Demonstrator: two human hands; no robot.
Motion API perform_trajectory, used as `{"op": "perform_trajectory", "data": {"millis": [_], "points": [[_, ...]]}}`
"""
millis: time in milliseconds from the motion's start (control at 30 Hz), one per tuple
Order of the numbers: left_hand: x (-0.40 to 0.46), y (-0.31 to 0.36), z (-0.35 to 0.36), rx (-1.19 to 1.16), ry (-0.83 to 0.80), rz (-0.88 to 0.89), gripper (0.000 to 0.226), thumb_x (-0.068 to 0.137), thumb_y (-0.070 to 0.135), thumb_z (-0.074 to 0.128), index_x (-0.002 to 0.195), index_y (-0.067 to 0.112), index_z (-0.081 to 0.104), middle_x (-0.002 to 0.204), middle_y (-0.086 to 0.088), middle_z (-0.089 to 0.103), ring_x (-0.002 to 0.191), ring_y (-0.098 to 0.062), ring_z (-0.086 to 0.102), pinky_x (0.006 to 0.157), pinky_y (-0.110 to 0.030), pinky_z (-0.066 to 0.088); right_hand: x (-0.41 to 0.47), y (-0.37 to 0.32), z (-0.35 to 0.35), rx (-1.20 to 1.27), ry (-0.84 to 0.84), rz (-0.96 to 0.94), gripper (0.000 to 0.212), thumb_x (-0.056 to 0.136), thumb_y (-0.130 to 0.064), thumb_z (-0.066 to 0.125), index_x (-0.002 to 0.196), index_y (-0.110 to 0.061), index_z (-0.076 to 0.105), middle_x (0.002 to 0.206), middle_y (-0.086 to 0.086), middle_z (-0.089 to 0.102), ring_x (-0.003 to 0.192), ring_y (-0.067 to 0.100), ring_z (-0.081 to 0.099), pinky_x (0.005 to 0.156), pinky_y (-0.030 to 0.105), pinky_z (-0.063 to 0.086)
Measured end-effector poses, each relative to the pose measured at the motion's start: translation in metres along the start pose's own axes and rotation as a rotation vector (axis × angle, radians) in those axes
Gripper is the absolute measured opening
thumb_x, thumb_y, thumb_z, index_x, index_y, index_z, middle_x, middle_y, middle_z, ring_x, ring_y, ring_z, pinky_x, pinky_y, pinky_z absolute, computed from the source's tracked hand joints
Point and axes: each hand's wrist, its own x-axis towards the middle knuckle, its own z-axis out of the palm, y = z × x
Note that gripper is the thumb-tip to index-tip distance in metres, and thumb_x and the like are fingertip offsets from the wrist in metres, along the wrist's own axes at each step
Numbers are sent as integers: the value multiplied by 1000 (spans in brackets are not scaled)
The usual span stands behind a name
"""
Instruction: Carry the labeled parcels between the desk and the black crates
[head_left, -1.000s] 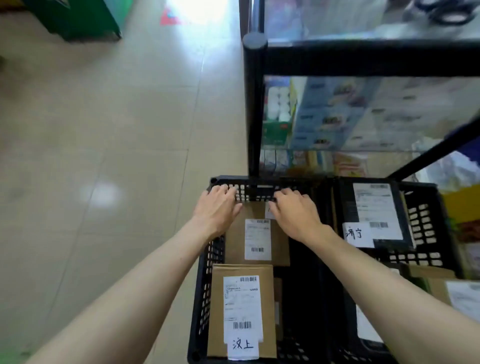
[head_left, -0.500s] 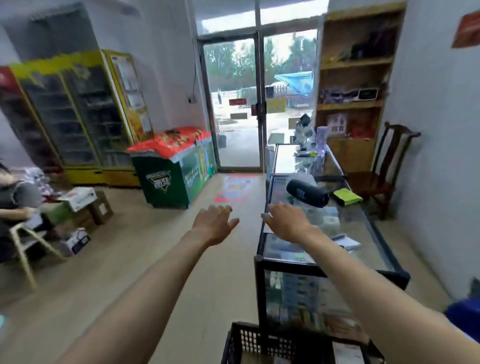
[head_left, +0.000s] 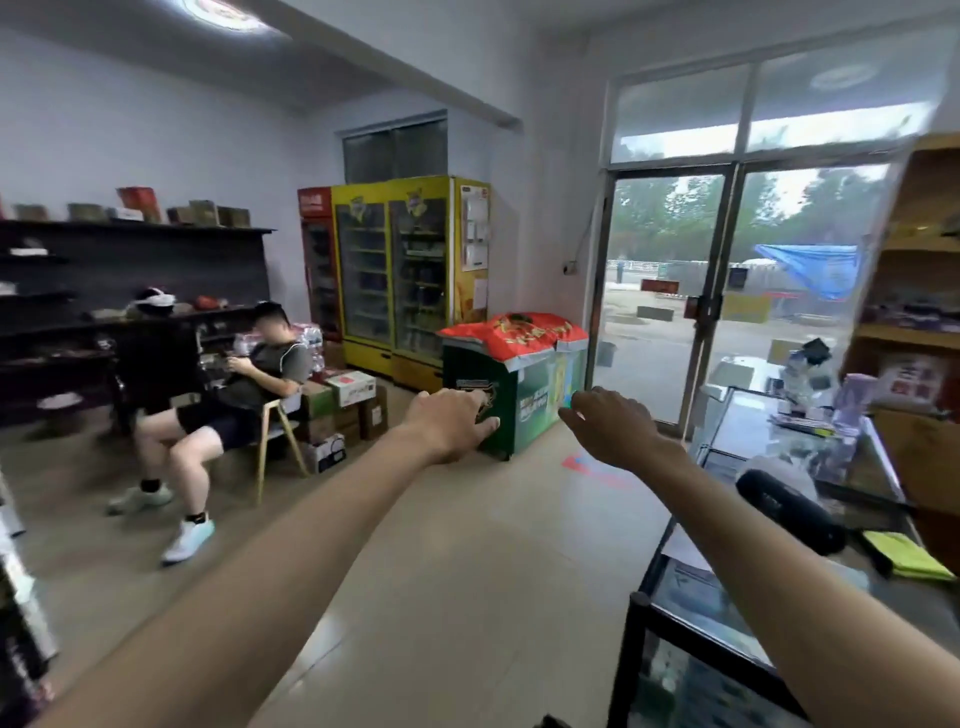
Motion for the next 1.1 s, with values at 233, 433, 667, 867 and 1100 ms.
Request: {"op": "perform_trajectory", "data": {"millis": [233,433,667,867,1100], "points": [[-102,-147,-48,135,15,-325,49,104,53,39,135,19,54,136,-9,62,127,-31,55,102,-45,41,35,-186,0,137,14,-340,30,105,-36,40,95,-14,57,106,10,63,95,29,62,83,45,51],[-255,-275,-100,227,30,-667,48,104,52,39,136,19,54,136,-8,62,129,-29,54,102,-43,40,14,-398,-12,246,1,-706,32,103,-35,38,115,-17,61,114,14,62,106,36,61,72,41,44],[-486,-364,-160,302,-11,-1008,49,105,53,39,136,18,54,136,-7,62,123,-29,58,93,-42,43,-104,-623,-49,446,-18,-1028,37,105,-36,38,111,-8,62,122,14,61,113,38,58,83,43,43],[-690,-386,-202,390,11,-1267,49,105,53,40,131,16,59,131,-8,63,118,-31,59,93,-43,46,-240,-783,-87,553,0,-1318,40,107,-39,36,108,-7,61,117,15,60,109,38,58,85,45,43],[-889,-344,-242,479,66,-1619,55,105,55,38,144,18,51,144,-8,54,132,-30,48,104,-46,39,-419,-901,-153,678,-36,-1660,36,107,-37,36,106,-10,60,111,9,59,102,31,60,88,44,45]]}}
